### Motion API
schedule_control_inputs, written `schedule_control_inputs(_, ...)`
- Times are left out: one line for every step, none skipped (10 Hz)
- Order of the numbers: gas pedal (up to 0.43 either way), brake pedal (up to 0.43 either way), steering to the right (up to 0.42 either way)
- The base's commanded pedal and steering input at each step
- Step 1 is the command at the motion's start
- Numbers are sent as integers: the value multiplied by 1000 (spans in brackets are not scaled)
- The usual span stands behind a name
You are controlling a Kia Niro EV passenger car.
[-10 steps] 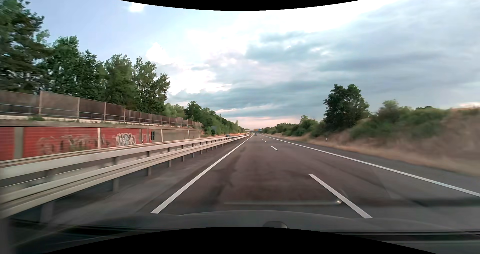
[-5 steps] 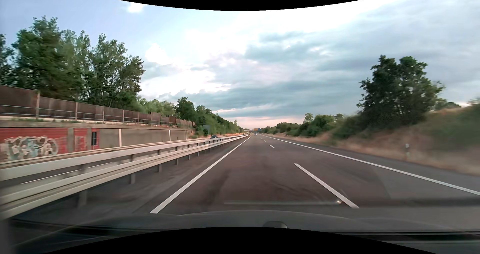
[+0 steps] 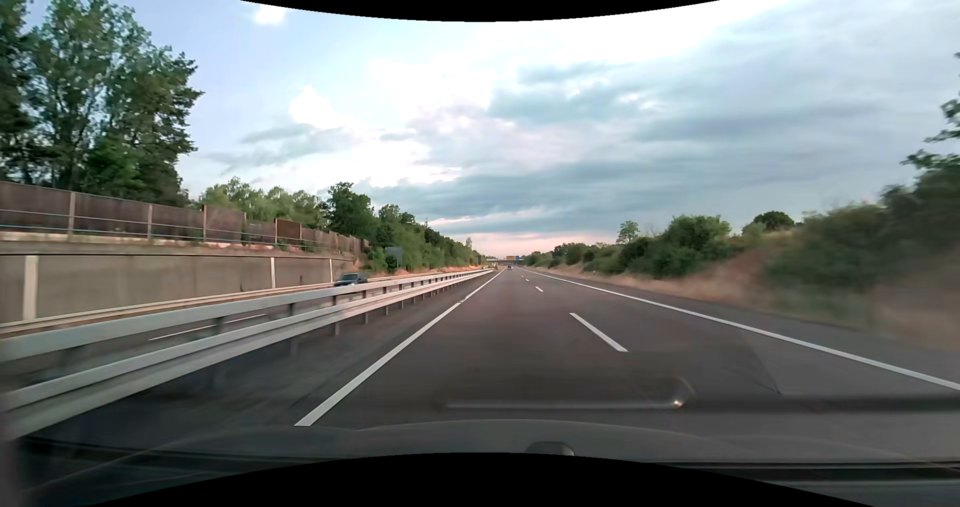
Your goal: Follow the waypoints while adhering to traffic rules and regulations
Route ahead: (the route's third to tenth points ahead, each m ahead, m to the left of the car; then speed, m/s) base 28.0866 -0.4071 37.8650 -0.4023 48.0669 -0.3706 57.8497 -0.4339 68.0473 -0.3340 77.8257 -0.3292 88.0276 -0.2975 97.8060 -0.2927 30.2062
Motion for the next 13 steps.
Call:
schedule_control_inputs(138,0,-3)
schedule_control_inputs(150,0,-3)
schedule_control_inputs(150,0,-4)
schedule_control_inputs(157,0,-4)
schedule_control_inputs(157,0,-3)
schedule_control_inputs(157,0,-3)
schedule_control_inputs(157,0,-3)
schedule_control_inputs(157,0,-3)
schedule_control_inputs(169,0,-2)
schedule_control_inputs(169,0,-2)
schedule_control_inputs(169,0,-2)
schedule_control_inputs(169,0,-2)
schedule_control_inputs(169,0,-2)
